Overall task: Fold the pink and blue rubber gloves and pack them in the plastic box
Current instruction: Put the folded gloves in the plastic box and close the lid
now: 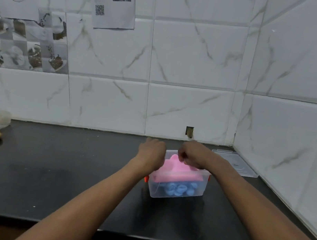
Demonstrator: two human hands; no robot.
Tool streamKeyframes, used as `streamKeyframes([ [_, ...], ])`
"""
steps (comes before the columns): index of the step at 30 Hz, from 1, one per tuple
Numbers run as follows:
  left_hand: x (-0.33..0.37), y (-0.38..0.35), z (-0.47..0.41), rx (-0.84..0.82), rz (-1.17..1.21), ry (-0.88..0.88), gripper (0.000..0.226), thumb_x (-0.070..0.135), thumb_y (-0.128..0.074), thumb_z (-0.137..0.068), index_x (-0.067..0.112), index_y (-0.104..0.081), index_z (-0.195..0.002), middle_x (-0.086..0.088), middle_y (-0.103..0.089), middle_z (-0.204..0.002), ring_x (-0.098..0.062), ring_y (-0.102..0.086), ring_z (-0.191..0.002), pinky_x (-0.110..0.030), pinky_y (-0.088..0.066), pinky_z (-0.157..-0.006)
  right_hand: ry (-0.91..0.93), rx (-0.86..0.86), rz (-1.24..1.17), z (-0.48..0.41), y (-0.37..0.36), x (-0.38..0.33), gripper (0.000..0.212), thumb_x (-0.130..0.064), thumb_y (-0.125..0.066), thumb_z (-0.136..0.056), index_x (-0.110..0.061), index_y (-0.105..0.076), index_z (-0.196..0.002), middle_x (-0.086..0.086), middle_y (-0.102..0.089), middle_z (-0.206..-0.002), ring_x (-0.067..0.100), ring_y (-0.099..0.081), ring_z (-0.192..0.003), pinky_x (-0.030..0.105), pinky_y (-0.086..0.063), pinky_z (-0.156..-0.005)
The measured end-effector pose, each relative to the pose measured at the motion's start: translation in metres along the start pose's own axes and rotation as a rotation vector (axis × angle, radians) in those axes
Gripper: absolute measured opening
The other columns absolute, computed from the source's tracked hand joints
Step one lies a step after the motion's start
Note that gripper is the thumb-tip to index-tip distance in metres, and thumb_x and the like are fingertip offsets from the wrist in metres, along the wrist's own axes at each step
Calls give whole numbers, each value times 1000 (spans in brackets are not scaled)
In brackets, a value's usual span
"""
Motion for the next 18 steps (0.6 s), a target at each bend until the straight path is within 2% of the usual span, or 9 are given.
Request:
streamKeyframes([
  [2,-7,-11,8,-90,-4,53,28,10,-46,-94,7,-65,-114,-14,-59,-121,-34,-48,-121,-45,-46,-97,33,-72,-38,5,-4,-1,23,-5,-58,-84,-13,-76,-97,3,-74,-100,20,-66,-91,27,-49,-78],
  [5,-10,-18,11,-158,62,11,34,-1,-40,-94,0,-67,-115,-15,-62,-123,-30,-50,-122,-39,-46,-100,31,-70,-126,13,-8,-4,24,-10,-59,-85,-13,-77,-99,0,-75,-104,16,-65,-92,21,-44,-75],
  [9,-30,-5,6,-172,174,-15,40,-5,-45,-93,12,-71,-118,-8,-58,-137,-24,-55,-122,-26,-40,-101,-75,-12,-218,14,-12,-10,25,-9,-57,-82,-13,-79,-93,2,-75,-99,18,-65,-88,25,-47,-72],
  [13,-43,-4,7,-201,162,-58,39,-1,-46,-94,16,-71,-119,-6,-49,-146,-23,-51,-128,-24,-35,-102,-106,51,-228,11,-15,-23,24,-6,-55,-80,-9,-78,-87,7,-74,-92,24,-66,-84,30,-52,-74],
  [15,-44,-3,8,-172,160,-65,38,2,-45,-96,16,-69,-122,-7,-48,-146,-22,-46,-132,-25,-32,-106,-109,114,-226,11,-10,-24,23,-7,-58,-81,-10,-78,-91,5,-75,-95,21,-67,-86,29,-54,-76],
  [18,-44,5,8,8,205,-97,29,12,-56,-95,17,-70,-120,-5,-48,-145,-20,-44,-134,-29,-33,-109,-125,199,-247,9,2,-17,19,-7,-63,-80,-12,-78,-91,3,-75,-95,17,-67,-86,30,-55,-75],
])
Point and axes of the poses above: each hand's wrist, its own z-axis away from the middle knuckle, its own y-axis out of the back of the hand, x = y × z, the point moved 5 cm from there along -z, towards the middle knuckle
